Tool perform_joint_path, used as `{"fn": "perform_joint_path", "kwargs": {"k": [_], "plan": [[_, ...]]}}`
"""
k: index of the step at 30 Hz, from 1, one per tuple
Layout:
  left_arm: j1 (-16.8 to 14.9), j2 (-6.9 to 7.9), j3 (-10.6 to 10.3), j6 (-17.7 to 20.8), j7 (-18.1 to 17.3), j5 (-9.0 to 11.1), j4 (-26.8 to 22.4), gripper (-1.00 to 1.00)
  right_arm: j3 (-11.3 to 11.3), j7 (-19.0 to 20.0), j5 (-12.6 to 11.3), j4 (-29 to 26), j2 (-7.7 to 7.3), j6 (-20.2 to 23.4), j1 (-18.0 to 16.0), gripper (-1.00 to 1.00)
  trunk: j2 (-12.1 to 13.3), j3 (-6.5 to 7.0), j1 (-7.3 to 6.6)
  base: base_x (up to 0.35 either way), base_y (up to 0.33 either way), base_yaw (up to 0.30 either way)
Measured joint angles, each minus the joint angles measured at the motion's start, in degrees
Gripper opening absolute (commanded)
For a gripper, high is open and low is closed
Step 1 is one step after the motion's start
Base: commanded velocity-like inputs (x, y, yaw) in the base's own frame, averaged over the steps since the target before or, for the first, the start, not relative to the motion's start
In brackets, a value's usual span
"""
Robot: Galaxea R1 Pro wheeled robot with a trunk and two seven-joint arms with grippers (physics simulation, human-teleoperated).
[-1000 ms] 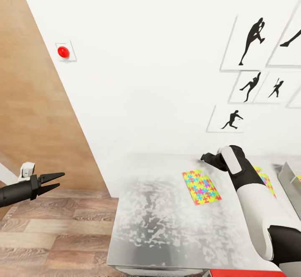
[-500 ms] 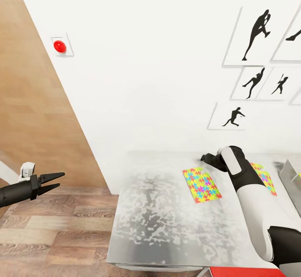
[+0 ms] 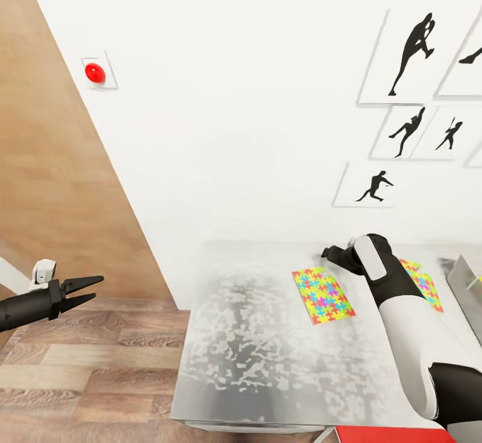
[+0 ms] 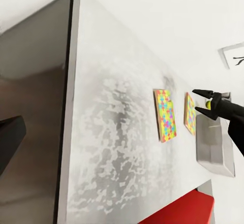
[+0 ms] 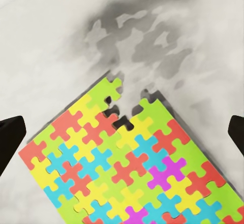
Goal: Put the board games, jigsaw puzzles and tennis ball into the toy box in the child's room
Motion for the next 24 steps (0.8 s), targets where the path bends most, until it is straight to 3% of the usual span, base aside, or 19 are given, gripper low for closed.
{"fn": "perform_joint_path", "kwargs": {"k": [24], "plan": [[0.0,0.01,0.0,0.0,0.01,-0.03,0.0,1.0,-0.32,0.07,-0.11,0.1,-0.07,0.07,0.04,1.0,0.0,-0.13,0.0,0.0,0.0,0.0]]}}
